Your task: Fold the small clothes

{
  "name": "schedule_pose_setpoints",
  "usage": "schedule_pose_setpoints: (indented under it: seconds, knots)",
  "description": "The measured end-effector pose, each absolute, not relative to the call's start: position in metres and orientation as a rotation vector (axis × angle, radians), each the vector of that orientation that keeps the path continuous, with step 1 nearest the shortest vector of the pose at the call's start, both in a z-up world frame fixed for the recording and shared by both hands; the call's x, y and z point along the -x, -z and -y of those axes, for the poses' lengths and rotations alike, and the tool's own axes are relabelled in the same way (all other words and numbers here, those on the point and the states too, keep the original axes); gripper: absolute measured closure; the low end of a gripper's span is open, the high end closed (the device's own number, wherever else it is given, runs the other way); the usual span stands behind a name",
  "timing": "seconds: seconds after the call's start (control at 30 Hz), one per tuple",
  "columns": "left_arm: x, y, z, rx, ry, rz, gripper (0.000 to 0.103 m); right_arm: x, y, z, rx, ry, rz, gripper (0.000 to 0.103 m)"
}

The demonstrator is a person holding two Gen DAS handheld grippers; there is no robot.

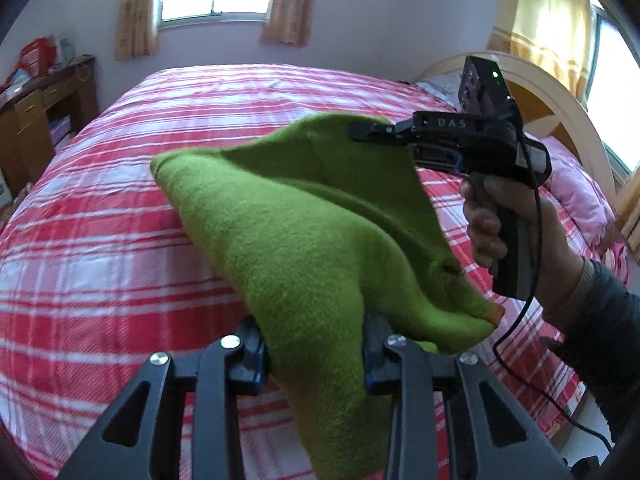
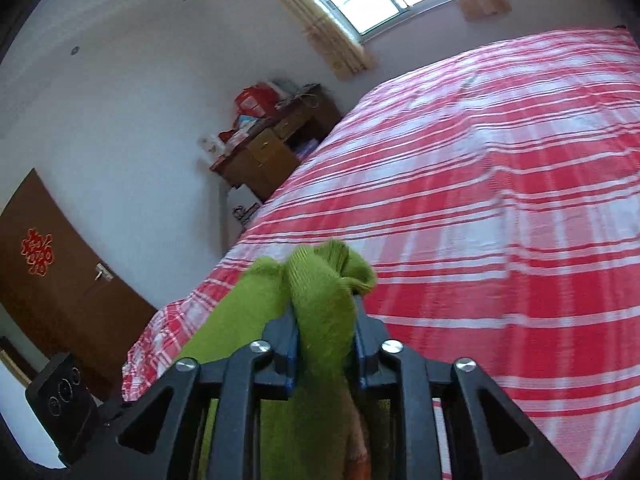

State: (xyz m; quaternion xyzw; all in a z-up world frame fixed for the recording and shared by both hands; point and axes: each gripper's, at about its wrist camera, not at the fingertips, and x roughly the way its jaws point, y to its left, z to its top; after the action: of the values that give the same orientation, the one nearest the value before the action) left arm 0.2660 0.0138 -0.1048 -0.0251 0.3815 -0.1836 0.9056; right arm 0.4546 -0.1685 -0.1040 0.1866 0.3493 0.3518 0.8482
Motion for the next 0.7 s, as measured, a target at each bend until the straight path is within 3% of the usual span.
schedule_pose_setpoints:
  seconds: [0.37,0.47,0.53,0.6,0.7]
  knots:
    - [-0.245,0.124,-0.048,0.094,0.355,-0.808,0.069,-0.461,0.117,0.125,-0.360,-0.760,-0.821,0.089]
    - [-0.242,0.134,-0.053,0.110,0.355,-0.818,0.069,-0.472,0.135,0.132,-0.360,-0.717,-0.896,0.074]
    - [-0.243,0.138,-0.059,0.128,0.361,-0.821,0.069,-0.478,0.148,0.141,-0.378,-0.690,-0.931,0.042]
    - [-0.242,0.142,-0.063,0.148,0.369,-0.821,0.069,-0.481,0.160,0.151,-0.427,-0.686,-0.954,0.037]
    - [-0.240,0.145,-0.064,0.159,0.377,-0.815,0.069,-0.484,0.170,0.158,-0.472,-0.716,-0.966,0.037]
